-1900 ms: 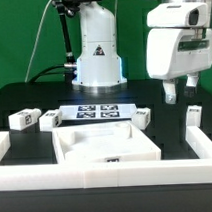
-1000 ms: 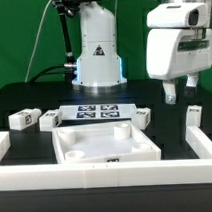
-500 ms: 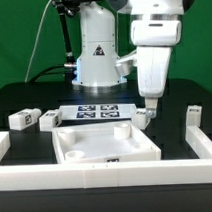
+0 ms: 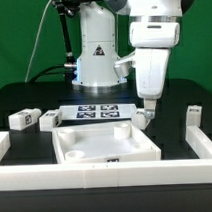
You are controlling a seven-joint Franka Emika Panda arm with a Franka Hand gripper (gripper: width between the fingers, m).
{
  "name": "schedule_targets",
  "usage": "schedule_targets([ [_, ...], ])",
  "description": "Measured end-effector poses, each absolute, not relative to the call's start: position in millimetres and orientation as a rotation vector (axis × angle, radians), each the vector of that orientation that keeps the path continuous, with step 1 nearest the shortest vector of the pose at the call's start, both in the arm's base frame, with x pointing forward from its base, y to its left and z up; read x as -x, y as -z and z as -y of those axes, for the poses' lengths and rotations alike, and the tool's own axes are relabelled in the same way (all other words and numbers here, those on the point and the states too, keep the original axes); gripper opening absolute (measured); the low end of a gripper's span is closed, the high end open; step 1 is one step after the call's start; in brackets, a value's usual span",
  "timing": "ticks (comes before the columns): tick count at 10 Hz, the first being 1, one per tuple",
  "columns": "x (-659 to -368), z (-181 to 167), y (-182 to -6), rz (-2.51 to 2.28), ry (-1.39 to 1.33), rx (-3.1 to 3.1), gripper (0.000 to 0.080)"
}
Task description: Assemble one leg
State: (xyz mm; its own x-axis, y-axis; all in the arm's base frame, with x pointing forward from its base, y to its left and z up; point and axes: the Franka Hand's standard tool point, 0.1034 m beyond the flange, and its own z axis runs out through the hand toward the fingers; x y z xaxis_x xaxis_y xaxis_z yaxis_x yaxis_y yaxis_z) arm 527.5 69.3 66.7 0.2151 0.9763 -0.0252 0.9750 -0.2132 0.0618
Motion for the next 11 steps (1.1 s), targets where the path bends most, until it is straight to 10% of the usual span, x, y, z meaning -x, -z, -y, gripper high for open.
schedule_targets([
  [11, -478, 24, -11.8, -2.332, 0.063, -2.069, 0.065],
])
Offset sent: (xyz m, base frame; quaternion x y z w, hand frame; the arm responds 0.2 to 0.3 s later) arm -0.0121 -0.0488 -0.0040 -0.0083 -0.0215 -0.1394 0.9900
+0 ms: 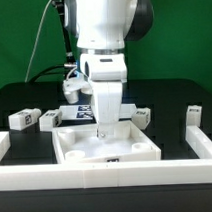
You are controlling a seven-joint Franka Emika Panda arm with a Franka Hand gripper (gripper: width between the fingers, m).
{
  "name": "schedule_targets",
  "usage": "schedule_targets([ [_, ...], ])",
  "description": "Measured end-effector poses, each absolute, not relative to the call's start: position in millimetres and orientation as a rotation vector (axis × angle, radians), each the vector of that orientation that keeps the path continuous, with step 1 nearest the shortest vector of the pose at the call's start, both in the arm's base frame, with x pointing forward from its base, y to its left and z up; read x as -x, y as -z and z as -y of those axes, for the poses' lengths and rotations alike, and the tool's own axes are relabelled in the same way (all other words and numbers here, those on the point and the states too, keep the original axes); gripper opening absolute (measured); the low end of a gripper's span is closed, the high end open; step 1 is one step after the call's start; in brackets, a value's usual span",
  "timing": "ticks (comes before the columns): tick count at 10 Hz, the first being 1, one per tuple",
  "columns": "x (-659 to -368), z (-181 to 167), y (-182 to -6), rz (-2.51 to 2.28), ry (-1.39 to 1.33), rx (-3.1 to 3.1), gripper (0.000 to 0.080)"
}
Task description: Assemble one leg
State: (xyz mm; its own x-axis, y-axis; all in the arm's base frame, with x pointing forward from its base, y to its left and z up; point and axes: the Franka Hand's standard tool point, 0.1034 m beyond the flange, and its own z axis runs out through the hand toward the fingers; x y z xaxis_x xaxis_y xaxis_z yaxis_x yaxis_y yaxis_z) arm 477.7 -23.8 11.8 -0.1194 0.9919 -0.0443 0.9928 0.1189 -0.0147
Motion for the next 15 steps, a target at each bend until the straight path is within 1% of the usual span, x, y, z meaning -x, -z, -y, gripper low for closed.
schedule_targets([
  [1, -475.1, 23.9, -7.9, -2.336, 0.071, -2.074, 0.065],
  [3, -474.2, 24.0, -7.3, -2.323, 0.075, -2.094, 0.065],
  [5, -473.6, 24.0, -6.5, -2.323, 0.076, -2.095, 0.039],
  [6, -473.6, 24.0, -6.5, -2.323, 0.077, -2.095, 0.039],
  [7, -473.6, 24.0, -6.5, -2.323, 0.077, -2.095, 0.0206],
  [8, -473.4, 24.0, -6.4, -2.324, 0.077, -2.095, 0.008],
  [9, -474.4, 23.8, -6.8, -2.322, 0.072, -2.093, 0.008],
  [10, -474.4, 23.9, -6.8, -2.322, 0.072, -2.093, 0.0058],
  [15, -474.4, 23.9, -6.8, -2.322, 0.072, -2.093, 0.0058],
])
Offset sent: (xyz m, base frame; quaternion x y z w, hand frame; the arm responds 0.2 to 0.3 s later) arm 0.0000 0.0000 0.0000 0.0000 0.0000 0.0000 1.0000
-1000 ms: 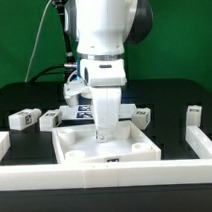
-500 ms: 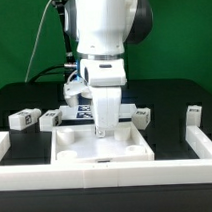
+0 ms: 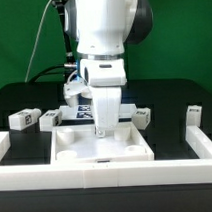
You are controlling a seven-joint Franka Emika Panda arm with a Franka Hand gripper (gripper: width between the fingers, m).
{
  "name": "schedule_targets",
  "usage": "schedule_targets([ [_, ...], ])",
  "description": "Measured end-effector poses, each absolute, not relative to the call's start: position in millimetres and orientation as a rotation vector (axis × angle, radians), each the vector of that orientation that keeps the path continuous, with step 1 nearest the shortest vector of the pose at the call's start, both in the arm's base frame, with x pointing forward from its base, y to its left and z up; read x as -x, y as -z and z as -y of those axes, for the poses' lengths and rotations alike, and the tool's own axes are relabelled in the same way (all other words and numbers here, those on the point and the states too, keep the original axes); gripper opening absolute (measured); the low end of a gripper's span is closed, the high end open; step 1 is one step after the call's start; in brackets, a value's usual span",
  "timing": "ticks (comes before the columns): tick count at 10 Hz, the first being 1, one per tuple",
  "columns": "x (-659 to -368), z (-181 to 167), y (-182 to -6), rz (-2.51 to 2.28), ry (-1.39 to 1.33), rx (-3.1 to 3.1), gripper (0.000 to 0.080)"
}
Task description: Assemble one leg
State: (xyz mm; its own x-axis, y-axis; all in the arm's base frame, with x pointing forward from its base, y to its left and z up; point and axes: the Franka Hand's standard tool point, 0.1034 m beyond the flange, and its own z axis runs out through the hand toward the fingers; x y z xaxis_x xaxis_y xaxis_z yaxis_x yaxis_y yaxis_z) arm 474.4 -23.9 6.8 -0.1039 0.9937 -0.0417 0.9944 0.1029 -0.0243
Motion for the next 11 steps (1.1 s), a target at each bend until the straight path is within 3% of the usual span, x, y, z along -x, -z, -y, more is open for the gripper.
schedule_targets([
  [2, -474, 10, -6.5, -2.254, 0.06, -2.168, 0.0058],
  [8, -477, -82, -6.1, -2.25, 0.014, -2.197, 0.0058],
  [11, -488, -81, -6.9, -2.25, 0.032, -2.192, 0.0059],
])
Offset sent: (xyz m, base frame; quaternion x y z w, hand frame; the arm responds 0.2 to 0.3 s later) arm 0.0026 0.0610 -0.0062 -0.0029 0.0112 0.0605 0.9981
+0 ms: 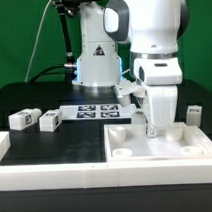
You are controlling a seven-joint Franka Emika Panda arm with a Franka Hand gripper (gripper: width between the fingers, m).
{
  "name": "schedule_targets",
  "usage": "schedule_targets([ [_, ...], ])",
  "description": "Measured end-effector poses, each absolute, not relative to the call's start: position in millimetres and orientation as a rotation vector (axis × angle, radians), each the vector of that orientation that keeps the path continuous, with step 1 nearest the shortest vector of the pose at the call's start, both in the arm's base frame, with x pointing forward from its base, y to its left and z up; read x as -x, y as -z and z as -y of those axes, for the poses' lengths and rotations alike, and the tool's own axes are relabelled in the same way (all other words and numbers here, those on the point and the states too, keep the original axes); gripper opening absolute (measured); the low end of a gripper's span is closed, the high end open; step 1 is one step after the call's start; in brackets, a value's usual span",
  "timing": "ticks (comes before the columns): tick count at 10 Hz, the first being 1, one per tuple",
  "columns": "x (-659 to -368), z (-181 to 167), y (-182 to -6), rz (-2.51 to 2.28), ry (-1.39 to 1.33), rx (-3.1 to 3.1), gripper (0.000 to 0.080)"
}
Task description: Assemble one leg
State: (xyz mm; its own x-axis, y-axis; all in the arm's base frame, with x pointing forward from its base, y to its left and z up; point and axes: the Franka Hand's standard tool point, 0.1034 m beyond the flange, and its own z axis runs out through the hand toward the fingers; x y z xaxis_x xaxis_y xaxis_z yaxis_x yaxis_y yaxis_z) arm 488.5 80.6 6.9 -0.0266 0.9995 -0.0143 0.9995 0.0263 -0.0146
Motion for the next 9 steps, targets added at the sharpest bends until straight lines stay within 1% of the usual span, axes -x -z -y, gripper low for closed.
schedule_targets([
  [4, -491.6, -80.5, -8.1, -2.273, 0.126, -2.199, 0.0061],
  [6, -491.3, -80.4, -8.3, -2.247, 0.124, -2.223, 0.0061],
  [7, -491.1, -80.1, -7.9, -2.247, 0.125, -2.224, 0.0133],
  [8, -491.0, -80.0, -7.8, -2.247, 0.126, -2.224, 0.0272],
  [9, -490.9, -80.0, -7.6, -2.247, 0.126, -2.225, 0.0272],
])
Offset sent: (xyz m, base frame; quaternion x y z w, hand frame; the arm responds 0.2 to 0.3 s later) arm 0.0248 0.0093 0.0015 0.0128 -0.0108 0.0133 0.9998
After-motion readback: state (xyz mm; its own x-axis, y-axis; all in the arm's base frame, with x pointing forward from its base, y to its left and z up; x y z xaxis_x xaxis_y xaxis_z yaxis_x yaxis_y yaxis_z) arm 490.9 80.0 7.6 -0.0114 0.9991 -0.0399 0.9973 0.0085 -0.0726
